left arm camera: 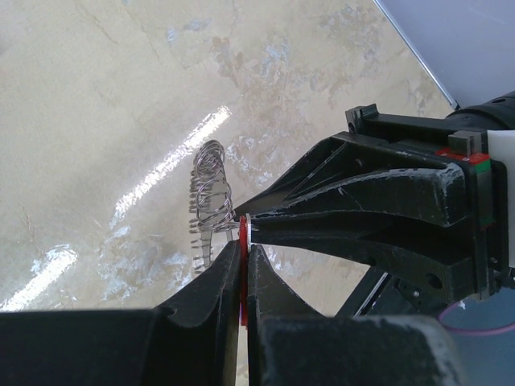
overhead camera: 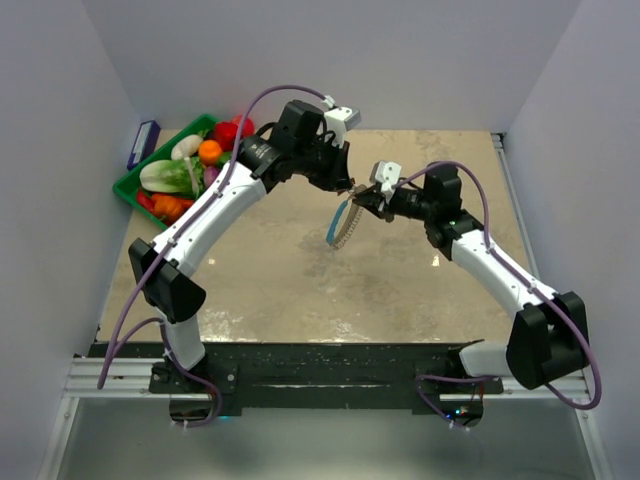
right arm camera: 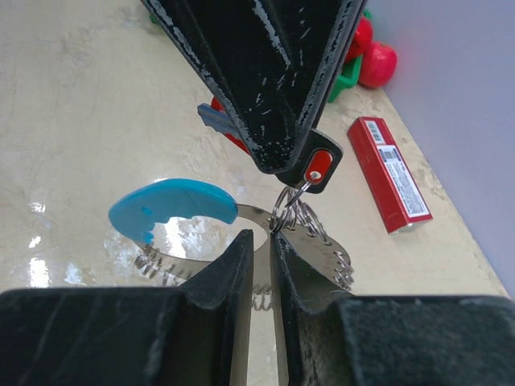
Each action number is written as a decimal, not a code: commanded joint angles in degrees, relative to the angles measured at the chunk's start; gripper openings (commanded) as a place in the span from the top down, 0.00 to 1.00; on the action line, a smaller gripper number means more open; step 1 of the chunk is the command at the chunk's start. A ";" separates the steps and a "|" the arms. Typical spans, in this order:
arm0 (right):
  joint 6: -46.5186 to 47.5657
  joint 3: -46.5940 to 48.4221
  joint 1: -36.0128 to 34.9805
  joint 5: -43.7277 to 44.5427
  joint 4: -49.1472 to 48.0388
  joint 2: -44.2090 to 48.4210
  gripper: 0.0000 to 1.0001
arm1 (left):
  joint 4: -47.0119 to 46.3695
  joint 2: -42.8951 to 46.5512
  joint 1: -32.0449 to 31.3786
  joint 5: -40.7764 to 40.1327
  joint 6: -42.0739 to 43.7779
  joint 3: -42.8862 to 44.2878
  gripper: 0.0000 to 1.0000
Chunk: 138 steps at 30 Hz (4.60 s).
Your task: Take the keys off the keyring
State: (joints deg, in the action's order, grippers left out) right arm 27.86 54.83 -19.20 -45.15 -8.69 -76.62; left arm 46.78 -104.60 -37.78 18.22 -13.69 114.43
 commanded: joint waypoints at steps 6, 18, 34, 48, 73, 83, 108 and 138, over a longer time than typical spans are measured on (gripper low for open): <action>-2.54 0.28 1.27 -1.26 -3.62 2.53 0.83 | -3.28 2.82 0.43 0.50 1.30 -0.09 1.00; -3.15 -0.16 1.18 -2.32 -4.49 2.44 0.82 | -3.37 2.38 0.34 0.68 1.21 0.18 1.00; -1.67 1.33 1.18 -0.82 -2.48 2.35 1.00 | -3.37 1.68 0.43 0.77 1.13 0.00 1.00; -0.08 3.97 1.18 -0.12 0.87 2.26 1.00 | -4.07 1.41 0.16 3.93 2.00 -2.55 1.00; 1.50 3.35 1.10 -1.17 2.62 2.35 1.00 | -3.19 1.68 -0.80 2.08 3.15 0.18 1.00; 1.41 4.58 0.83 -3.54 3.85 2.09 1.00 | -3.54 0.01 -0.89 4.55 2.71 -0.61 1.00; 0.44 5.38 -0.05 -4.86 3.77 1.74 1.00 | -3.28 -1.22 -2.47 9.03 4.02 0.96 0.92; -3.78 3.71 0.04 -7.59 0.60 3.05 1.00 | -1.43 2.55 2.44 10.14 9.47 2.38 0.69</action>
State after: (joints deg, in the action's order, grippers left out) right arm 23.62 57.63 -18.81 -50.11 -4.58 -75.68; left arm 45.47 -105.60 -38.65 24.71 -7.35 115.07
